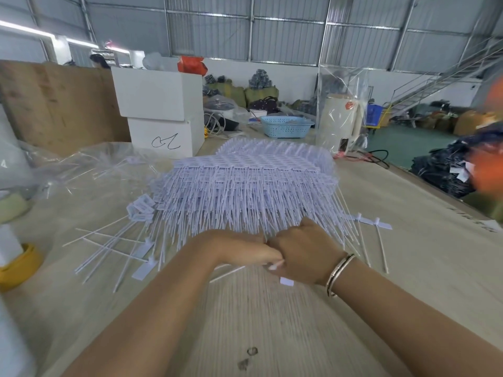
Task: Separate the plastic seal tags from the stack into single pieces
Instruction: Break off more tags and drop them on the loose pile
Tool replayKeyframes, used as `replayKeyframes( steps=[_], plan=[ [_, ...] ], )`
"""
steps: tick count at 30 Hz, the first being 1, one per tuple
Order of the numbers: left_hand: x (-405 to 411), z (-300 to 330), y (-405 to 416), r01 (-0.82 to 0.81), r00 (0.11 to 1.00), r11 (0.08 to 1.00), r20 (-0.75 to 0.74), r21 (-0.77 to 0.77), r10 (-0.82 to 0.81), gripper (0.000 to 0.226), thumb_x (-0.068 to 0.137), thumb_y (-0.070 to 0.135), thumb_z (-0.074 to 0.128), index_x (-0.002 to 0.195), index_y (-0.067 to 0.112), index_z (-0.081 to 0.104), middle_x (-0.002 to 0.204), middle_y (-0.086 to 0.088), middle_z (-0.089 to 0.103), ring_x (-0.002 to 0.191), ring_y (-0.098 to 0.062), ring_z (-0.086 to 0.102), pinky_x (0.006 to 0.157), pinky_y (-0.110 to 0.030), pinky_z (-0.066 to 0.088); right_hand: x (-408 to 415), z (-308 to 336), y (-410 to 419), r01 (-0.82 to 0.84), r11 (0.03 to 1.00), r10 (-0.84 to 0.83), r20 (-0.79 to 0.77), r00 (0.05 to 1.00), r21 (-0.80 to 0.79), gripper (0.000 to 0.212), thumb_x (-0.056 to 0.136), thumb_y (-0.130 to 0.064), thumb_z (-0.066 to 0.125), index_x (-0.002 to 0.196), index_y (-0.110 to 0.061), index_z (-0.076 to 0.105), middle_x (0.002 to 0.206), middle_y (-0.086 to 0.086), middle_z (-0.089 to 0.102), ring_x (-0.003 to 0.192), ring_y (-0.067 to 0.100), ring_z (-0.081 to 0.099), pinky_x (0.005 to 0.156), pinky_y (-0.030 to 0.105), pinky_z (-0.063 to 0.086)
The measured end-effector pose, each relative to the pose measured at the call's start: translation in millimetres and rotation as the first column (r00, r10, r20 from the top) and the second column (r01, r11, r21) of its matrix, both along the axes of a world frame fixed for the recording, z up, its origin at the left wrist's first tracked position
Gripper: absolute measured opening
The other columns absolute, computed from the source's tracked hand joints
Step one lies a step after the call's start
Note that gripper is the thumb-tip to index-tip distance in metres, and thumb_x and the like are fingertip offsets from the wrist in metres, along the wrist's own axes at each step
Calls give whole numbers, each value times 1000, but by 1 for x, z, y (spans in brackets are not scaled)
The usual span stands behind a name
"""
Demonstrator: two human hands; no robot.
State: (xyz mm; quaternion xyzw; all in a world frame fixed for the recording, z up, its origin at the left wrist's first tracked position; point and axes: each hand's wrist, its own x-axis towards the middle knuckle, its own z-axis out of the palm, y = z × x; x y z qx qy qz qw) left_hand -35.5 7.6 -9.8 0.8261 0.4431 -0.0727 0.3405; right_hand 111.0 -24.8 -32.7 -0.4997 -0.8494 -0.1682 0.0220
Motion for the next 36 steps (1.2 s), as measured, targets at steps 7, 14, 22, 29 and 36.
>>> replayKeyframes(
  steps=[7, 14, 22, 29, 36],
  plan=[
    [-18, -2, 9, -119, 969, 968, 187, -219, 161, 28, 94, 50, 41, 89, 36, 64, 86, 24, 58, 87, 0, 50, 86, -26, 35, -9, 1, 15, 151, 983, -135, 141, 981, -103, 32, 90, -49, 39, 84, -21, 53, 77, -4, 56, 76, 18, 56, 86, 37, 31],
    [-7, -9, 13, 114, 987, 980, -129, 165, -93, 41, 85, 26, 65, 123, 17, 54, 119, -4, 61, 108, -22, 59, 91, -30, 47, -12, 9, 18, 126, 977, -116, 66, 991, -173, 30, 86, -51, 48, 93, -23, 55, 94, -3, 65, 91, 20, 62, 86, 38, 31],
    [-11, -5, 6, 208, 952, 914, -287, 349, -107, 25, 99, 34, 44, 110, 14, 56, 107, -8, 61, 103, -23, 55, 98, -34, 28, 1, 12, 9, 63, 981, -83, -103, 991, -186, 34, 84, -59, 50, 94, -27, 56, 93, -7, 63, 91, 15, 59, 83, 35, 37],
    [-19, 11, 8, 152, 988, 966, -69, 209, -141, 21, 100, 21, 44, 114, 15, 57, 85, 2, 53, 65, -6, 44, 52, -12, 34, -5, 24, 4, -10, 985, 2, -49, 999, -170, 23, 90, -48, 46, 88, -27, 52, 94, -3, 60, 94, 18, 56, 82, 33, 31],
    [-68, 39, 11, -49, 959, 999, 279, 1, 47, 13, 98, 26, 50, 90, 24, 60, 62, 10, 44, 52, -4, 37, 50, -15, 31, -21, 44, 5, -38, 980, 50, -56, 997, 193, 47, 90, -56, 40, 129, -30, 46, 126, -5, 51, 124, 18, 41, 104, 37, 19]
  ],
)
